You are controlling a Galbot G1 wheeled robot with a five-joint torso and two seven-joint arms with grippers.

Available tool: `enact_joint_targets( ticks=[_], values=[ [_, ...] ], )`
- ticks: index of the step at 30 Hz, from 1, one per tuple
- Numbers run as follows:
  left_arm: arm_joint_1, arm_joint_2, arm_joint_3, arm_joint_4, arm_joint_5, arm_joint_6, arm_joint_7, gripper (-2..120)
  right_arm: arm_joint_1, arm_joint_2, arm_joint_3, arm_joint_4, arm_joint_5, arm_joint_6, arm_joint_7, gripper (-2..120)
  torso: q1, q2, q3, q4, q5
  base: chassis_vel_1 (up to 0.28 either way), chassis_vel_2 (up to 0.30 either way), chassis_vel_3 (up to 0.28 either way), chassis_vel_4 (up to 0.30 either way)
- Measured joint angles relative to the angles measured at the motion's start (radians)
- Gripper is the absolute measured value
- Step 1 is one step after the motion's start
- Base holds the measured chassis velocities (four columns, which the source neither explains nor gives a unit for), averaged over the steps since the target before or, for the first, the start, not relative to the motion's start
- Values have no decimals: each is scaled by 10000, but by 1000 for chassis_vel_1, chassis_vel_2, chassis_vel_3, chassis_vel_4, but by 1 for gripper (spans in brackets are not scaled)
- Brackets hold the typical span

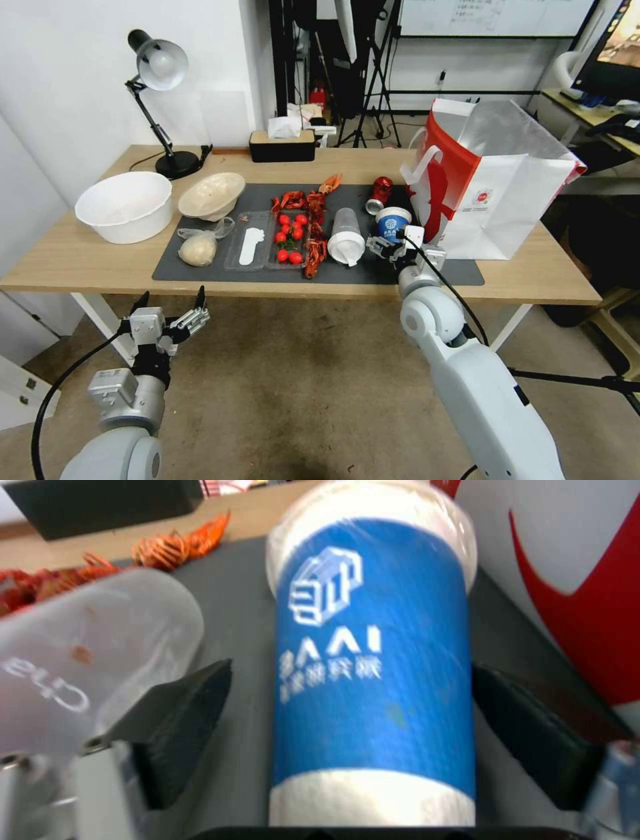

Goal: Pick up the trash from the table and place it into the takeout bag.

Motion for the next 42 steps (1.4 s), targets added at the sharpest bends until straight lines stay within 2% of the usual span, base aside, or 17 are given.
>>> enact_joint_targets(
  ticks=[5,11,13,17,18,22,31,33,34,37,42],
  values=[
    [-23,-17,21,110,41,-95,-1,100,40,26,-24,-18,201,-122,172,77,0,0,0,0,-1,0,0,0,0],
    [-53,-15,68,257,74,-243,-3,100,-19,16,20,28,291,-178,258,52,0,0,-1,1,-1,0,0,0,0],
    [-56,-12,75,268,76,-251,-4,100,-34,15,27,39,293,-178,267,49,-1,0,-1,0,-1,0,0,0,0],
    [-78,7,108,328,90,-294,-5,100,-95,24,68,125,305,-171,334,30,0,1,-1,1,0,0,0,0,0],
    [-78,7,108,328,90,-294,-5,100,-95,24,68,125,305,-171,334,30,0,1,-1,1,0,0,0,0,0],
    [-61,18,118,355,122,-391,-5,100,-207,3,102,411,303,-159,338,17,0,0,0,-1,1,0,0,0,0],
    [-37,3,128,356,157,-462,-5,100,-316,-167,121,1234,284,349,-126,2,0,0,0,0,1,0,0,0,0],
    [-19,-19,140,347,186,-496,-6,100,-321,-360,227,1791,292,889,-974,2,0,1,0,0,0,0,0,0,0],
    [-19,-19,140,347,186,-496,-6,100,-321,-360,227,1791,292,889,-974,2,0,1,0,0,0,0,0,0,0],
    [-4,-58,153,315,214,-511,-5,100,-160,-634,394,2236,470,1715,-2245,2,0,1,0,1,0,0,0,0,0],
    [24,-86,156,271,238,-524,-3,100,263,-908,644,2656,1019,2284,-2915,2,0,2,0,1,1,0,0,0,0]
  ],
)
